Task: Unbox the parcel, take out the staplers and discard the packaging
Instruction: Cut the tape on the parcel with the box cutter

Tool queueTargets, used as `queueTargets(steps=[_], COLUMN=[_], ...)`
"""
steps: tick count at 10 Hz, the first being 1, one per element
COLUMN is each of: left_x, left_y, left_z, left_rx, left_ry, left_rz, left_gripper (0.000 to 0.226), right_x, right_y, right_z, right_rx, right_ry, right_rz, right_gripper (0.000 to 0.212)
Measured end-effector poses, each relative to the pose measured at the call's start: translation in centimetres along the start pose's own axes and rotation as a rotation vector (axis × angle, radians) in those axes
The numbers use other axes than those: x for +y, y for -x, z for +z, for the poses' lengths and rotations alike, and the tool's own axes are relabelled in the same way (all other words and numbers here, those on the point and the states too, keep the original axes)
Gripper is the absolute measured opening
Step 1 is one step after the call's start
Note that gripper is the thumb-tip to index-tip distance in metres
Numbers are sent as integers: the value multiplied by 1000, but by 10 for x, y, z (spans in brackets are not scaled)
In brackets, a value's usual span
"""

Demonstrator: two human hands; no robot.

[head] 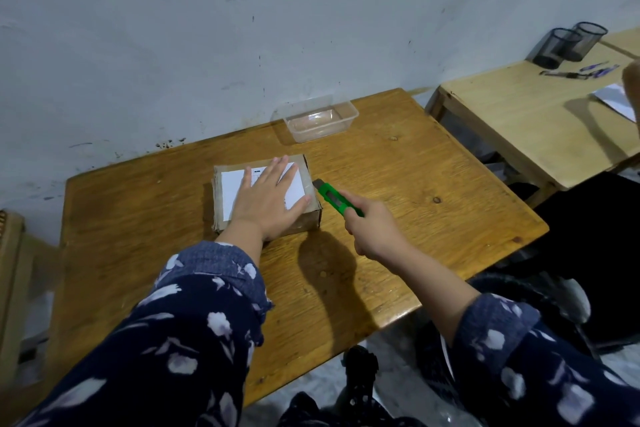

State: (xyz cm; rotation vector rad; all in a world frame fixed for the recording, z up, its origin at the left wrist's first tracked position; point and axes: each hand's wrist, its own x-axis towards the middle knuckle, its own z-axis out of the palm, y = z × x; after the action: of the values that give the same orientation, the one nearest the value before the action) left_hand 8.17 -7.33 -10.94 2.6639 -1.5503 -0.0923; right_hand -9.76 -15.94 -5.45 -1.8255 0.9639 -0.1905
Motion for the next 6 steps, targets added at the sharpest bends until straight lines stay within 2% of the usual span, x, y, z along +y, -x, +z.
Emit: queueTargets(steps=[3, 6], left_x=[0, -1], left_y=[0, 0], left_z=[1, 1], left_rx=[3, -2], left_ry=[-1, -8], left_rz=[2, 3], left_gripper=[72, 71], right_x=[5, 7], right_y=[18, 28], right_z=[-2, -3], right_rx=[-25, -30], right_ry=[-170, -220], right_rz=[103, 105], right_gripper=[45, 44])
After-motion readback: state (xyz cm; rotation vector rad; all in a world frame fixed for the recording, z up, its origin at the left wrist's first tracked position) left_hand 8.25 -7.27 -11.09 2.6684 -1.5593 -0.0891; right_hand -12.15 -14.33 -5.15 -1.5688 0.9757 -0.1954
